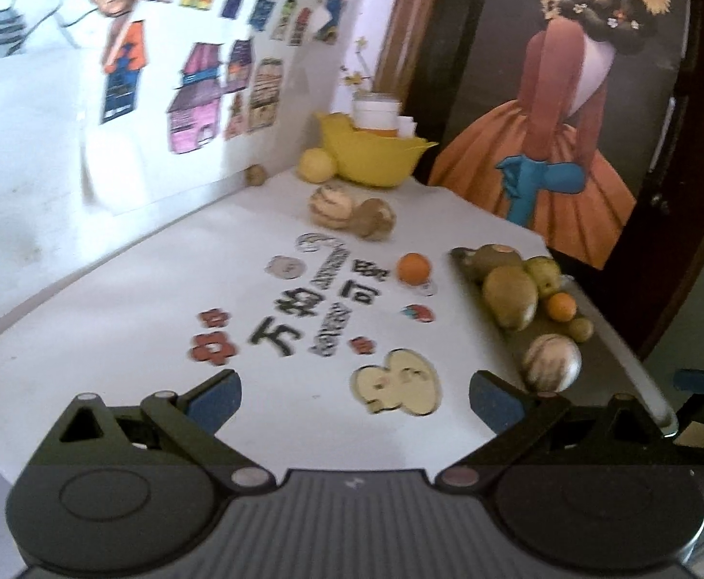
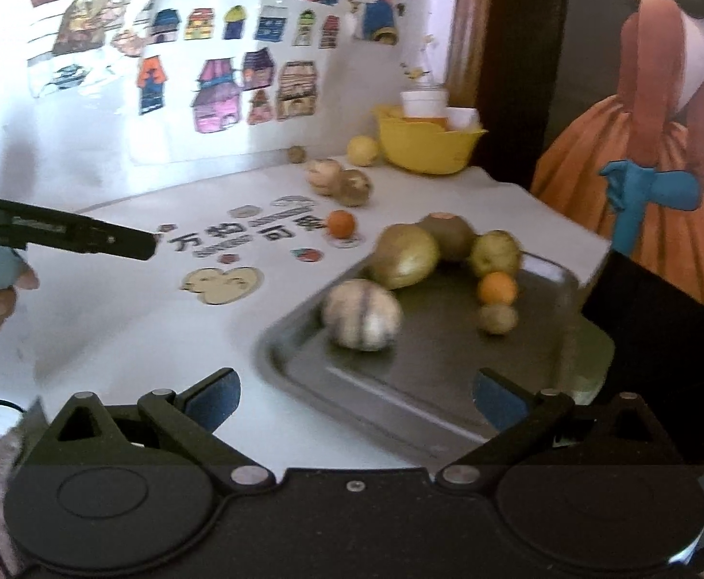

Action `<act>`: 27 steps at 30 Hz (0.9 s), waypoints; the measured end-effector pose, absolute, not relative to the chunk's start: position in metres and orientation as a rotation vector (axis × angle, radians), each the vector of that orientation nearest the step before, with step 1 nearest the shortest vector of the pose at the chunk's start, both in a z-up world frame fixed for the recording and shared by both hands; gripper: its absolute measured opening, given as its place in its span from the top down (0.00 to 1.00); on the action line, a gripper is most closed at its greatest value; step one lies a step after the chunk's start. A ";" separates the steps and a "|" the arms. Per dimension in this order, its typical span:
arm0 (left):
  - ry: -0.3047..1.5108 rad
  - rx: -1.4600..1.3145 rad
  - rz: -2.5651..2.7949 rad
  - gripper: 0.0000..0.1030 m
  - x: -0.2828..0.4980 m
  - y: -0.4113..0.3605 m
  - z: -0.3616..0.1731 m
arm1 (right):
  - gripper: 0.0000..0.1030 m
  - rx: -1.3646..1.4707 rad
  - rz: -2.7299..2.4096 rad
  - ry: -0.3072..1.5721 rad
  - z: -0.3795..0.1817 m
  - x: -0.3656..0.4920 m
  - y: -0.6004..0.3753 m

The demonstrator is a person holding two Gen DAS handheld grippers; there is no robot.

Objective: Organize fruits
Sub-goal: 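Move both tools back toward the remaining fruit on the tablecloth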

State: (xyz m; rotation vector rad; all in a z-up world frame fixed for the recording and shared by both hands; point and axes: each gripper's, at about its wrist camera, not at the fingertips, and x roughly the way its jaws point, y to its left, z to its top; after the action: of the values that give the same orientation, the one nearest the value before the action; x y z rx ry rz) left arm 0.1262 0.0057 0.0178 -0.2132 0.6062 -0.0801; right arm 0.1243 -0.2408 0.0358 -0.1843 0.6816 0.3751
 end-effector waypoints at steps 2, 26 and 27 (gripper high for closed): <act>0.612 -0.208 -0.070 0.00 0.125 0.014 0.018 | 0.01 -0.188 0.401 0.685 0.036 0.124 -0.230; 0.694 0.008 -0.027 0.00 0.153 0.055 0.028 | 0.01 -0.286 0.552 0.686 0.046 0.167 -0.175; 0.695 0.012 -0.027 0.00 0.155 0.055 0.028 | 0.01 -0.288 0.553 0.687 0.046 0.169 -0.175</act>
State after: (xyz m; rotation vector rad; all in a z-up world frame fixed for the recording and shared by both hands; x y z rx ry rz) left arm 0.1553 0.0554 0.0278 0.0121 0.6951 -0.0273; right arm 0.1693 -0.1750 0.0463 -0.2875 0.6869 0.5532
